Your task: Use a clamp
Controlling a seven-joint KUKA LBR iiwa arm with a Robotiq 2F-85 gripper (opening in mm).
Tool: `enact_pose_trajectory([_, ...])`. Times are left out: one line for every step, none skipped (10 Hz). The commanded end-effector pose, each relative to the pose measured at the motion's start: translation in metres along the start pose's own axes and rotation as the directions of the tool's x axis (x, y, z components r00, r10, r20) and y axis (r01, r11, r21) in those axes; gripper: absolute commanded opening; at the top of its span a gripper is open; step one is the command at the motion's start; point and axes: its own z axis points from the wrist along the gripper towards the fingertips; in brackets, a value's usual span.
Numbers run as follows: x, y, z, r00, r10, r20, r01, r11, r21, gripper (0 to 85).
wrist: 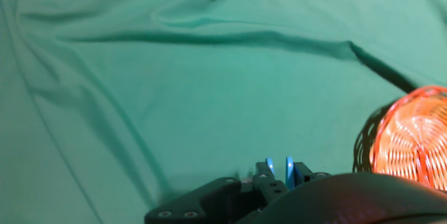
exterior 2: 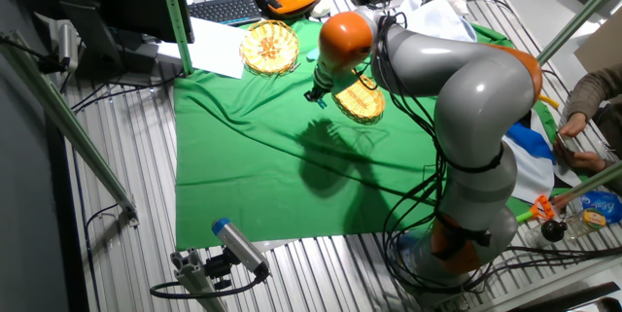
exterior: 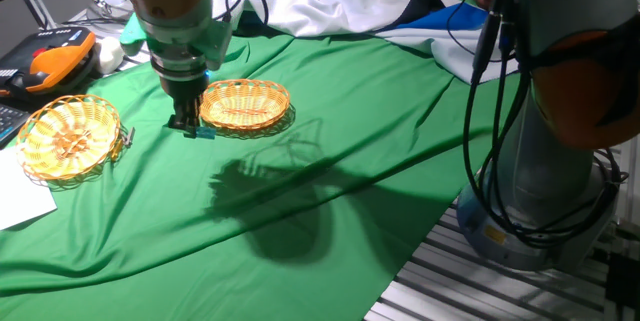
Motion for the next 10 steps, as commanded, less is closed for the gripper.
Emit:
enact_pose_trajectory([0.0000, 0.0002, 0.0000, 0.999, 0.038, -0.001, -0.038, 0.999, 0.011, 0.0])
enact_pose_trajectory([0.0000, 0.0002, 0.0000, 0.998, 0.066, -0.004, -0.066, 0.998, 0.018, 0.0])
enact_pose_trajectory([0.0000, 0.0002, 0.0000, 0.996, 0.088, -0.006, -0.088, 0.996, 0.022, 0.0])
enact_pose_trajectory([0.0000, 0.0002, 0.0000, 0.994, 0.112, -0.007, -0.111, 0.993, 0.029, 0.0])
enact_pose_trajectory([0.0000, 0.0002, 0.0000, 0.992, 0.129, -0.010, -0.129, 0.991, 0.033, 0.0])
enact_pose_trajectory([0.0000, 0.0002, 0.0000, 0.991, 0.135, -0.011, -0.135, 0.990, 0.033, 0.0])
enact_pose_trajectory([0.0000, 0.0002, 0.0000, 0.990, 0.137, -0.016, -0.137, 0.990, 0.032, 0.0])
enact_pose_trajectory([0.0000, 0.0002, 0.0000, 0.991, 0.134, -0.027, -0.133, 0.991, 0.033, 0.0])
enact_pose_trajectory([0.0000, 0.0002, 0.0000, 0.991, 0.128, -0.041, -0.127, 0.991, 0.032, 0.0])
enact_pose_trajectory([0.0000, 0.0002, 0.0000, 0.993, 0.111, -0.048, -0.110, 0.993, 0.033, 0.0])
